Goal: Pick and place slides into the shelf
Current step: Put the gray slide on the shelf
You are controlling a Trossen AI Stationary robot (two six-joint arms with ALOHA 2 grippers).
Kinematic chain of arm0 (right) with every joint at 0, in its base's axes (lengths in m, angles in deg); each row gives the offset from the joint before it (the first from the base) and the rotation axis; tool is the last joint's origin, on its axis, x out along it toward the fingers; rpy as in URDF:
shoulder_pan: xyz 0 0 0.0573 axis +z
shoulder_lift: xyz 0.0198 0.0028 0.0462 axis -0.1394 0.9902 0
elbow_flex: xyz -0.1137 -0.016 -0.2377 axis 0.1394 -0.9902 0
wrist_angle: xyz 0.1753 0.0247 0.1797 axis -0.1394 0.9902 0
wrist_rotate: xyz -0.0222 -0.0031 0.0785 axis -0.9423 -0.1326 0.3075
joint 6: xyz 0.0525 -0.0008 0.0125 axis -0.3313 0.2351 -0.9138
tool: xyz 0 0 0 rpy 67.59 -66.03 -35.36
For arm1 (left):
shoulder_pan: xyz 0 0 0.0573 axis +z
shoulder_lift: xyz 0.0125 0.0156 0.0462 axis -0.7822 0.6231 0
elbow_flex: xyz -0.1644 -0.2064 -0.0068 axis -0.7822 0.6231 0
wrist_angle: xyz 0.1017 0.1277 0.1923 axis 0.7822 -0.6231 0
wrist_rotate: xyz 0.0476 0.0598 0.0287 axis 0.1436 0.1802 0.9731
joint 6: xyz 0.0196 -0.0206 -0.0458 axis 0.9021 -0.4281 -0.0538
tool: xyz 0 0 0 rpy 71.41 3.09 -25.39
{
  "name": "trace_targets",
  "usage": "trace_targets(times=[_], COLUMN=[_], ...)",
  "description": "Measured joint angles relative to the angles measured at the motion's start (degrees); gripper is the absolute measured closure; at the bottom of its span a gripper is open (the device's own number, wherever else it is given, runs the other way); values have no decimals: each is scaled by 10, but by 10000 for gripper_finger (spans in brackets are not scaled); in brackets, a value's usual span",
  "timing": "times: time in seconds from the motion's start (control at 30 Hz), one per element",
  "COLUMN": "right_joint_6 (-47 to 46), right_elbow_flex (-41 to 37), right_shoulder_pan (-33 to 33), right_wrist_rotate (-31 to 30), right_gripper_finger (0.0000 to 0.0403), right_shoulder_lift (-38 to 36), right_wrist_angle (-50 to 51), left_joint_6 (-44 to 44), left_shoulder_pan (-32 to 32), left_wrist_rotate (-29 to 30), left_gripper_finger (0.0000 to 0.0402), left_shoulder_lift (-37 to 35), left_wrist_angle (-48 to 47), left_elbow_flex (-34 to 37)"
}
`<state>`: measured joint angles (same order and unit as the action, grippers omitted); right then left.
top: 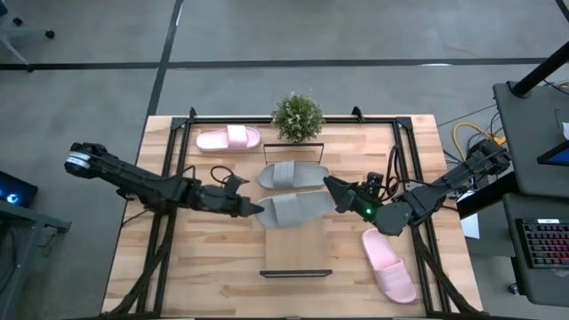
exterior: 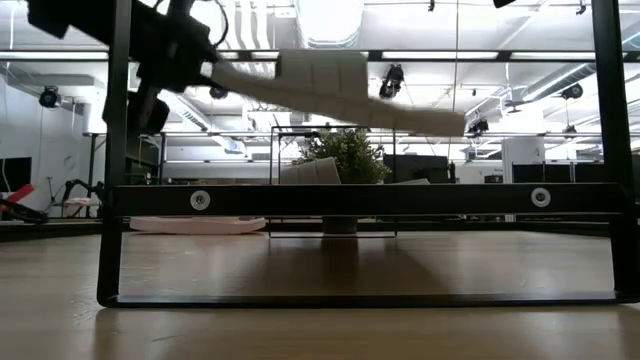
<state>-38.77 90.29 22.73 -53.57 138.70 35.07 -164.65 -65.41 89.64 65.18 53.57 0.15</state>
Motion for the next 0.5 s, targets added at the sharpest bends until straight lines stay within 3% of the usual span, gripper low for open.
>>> trace_targets(times=[0.3,0.5], right_joint_6=[1,0], right_elbow_flex=[0,0], right_shoulder_pan=[0,0], right_wrist_rotate=[8,8], right_gripper_finger=[213,213], right_shoulder_lift=[-1,-1], right_wrist_angle=[3,4], left_joint_6=[17,13], left_shoulder_pan=[65,100], left_wrist_rotate=[-93,-116], left_gripper_finger=[382,383], left_shoulder_lift=[-64,-91], left_wrist_angle=[32,84], left_elbow_flex=[76,126])
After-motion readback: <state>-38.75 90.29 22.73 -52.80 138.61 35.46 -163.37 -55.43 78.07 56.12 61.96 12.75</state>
